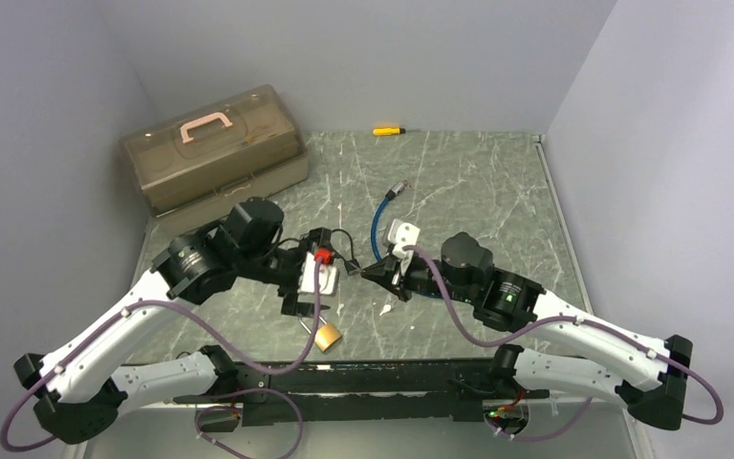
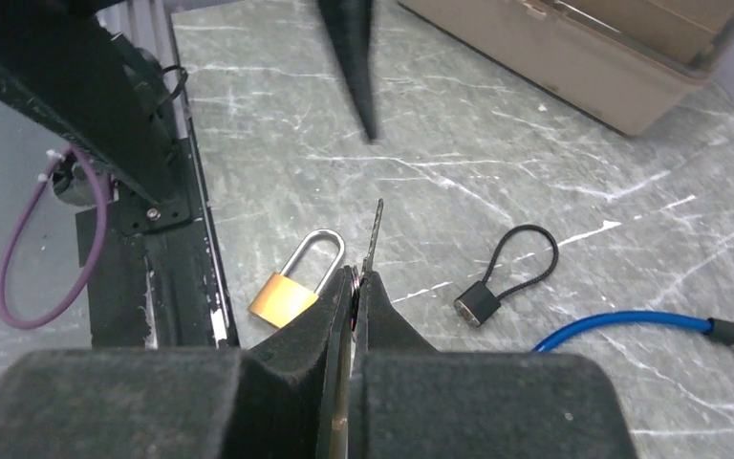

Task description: Unlock with the key

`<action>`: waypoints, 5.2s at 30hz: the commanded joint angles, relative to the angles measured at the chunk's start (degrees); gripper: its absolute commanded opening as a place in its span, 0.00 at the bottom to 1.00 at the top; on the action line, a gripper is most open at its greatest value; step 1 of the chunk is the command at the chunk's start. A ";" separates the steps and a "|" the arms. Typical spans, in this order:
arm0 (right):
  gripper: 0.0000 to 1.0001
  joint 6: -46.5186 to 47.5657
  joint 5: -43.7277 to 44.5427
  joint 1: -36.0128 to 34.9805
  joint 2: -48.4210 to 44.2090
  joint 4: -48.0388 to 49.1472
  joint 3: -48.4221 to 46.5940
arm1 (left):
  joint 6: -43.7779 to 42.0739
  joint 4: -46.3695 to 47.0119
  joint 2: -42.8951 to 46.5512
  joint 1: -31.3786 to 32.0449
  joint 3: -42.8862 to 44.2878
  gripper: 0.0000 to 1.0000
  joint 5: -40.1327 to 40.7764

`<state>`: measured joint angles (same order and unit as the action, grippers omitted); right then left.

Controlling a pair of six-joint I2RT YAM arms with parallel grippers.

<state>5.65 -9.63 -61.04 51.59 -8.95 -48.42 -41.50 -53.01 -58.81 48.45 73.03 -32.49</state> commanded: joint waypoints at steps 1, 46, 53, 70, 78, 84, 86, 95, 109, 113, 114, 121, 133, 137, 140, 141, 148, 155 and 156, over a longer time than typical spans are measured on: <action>0.00 -4.37 -2.54 3.22 -3.34 4.02 1.83 | -12.54 0.71 8.17 -0.10 -9.98 0.98 -0.69; 0.00 -1.25 7.84 5.13 -16.47 1.55 8.25 | -43.93 12.81 -25.67 3.60 -29.66 0.78 4.39; 0.00 -0.91 7.74 5.56 -15.80 0.63 7.15 | -44.67 10.99 -27.49 5.81 -28.80 0.77 5.80; 0.00 -0.03 7.35 5.97 -14.64 -4.70 1.67 | -37.61 -2.30 -27.42 5.21 -14.49 0.20 2.66; 0.00 1.27 8.09 6.27 -15.92 -6.26 0.56 | -30.52 -12.06 -13.23 1.66 -4.34 0.00 -0.15; 0.00 4.42 6.33 6.29 -17.61 -8.42 -0.22 | -29.04 -15.01 -4.32 0.83 -0.84 0.00 -7.13; 0.00 6.31 4.86 6.28 -19.29 -8.01 0.63 | -29.03 -13.68 -2.11 0.78 -0.22 0.00 -7.38; 0.00 13.78 -4.02 6.28 -15.33 -15.35 -3.85 | -27.56 -14.05 -0.77 0.82 5.11 0.00 -9.61; 0.00 18.04 -4.45 6.28 -14.20 -17.07 -5.88 | -29.02 -10.86 1.33 0.96 6.76 0.00 -9.11; 0.00 17.58 -3.87 6.28 -14.62 -16.16 -5.38 | -33.30 -12.54 1.85 2.10 8.13 0.00 -6.50; 0.00 17.56 -3.64 6.27 -14.66 -15.92 -5.37 | -34.41 -12.14 2.58 2.70 8.10 0.00 -5.04; 0.00 17.64 -2.09 6.28 -15.39 -13.59 -4.39 | -42.84 -6.25 7.99 6.15 5.29 0.00 -1.63; 0.00 16.88 -2.85 6.33 -15.59 -12.42 -4.48 | -44.20 -2.45 9.50 8.86 3.41 0.00 0.84; 0.00 15.83 -3.07 6.26 -15.02 -12.03 -4.91 | -44.15 -0.09 9.75 8.97 2.18 0.00 3.74; 0.00 14.44 -3.67 6.28 -13.88 -12.11 -5.93 | -46.52 2.38 10.63 8.95 0.05 0.00 7.59; 0.00 13.74 -3.93 6.29 -13.40 -12.19 -6.40 | -46.76 3.22 10.85 8.97 -0.43 0.00 9.13; 0.00 8.23 -7.36 6.31 -10.05 -12.03 -8.90 | -48.50 12.96 13.53 8.97 -6.08 0.00 20.97; 0.00 -0.65 -16.68 9.32 -4.97 -10.95 -12.62 | -55.35 28.79 16.82 8.73 -14.46 0.00 30.94; 0.00 -2.53 -18.73 10.53 -3.58 -11.57 -13.86 | -56.41 30.86 17.42 8.69 -15.15 0.00 31.33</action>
<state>11.00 -19.99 -53.49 45.01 -23.81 -57.23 -90.89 -38.79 -44.66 57.19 60.07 -7.29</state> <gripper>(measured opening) 0.025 0.602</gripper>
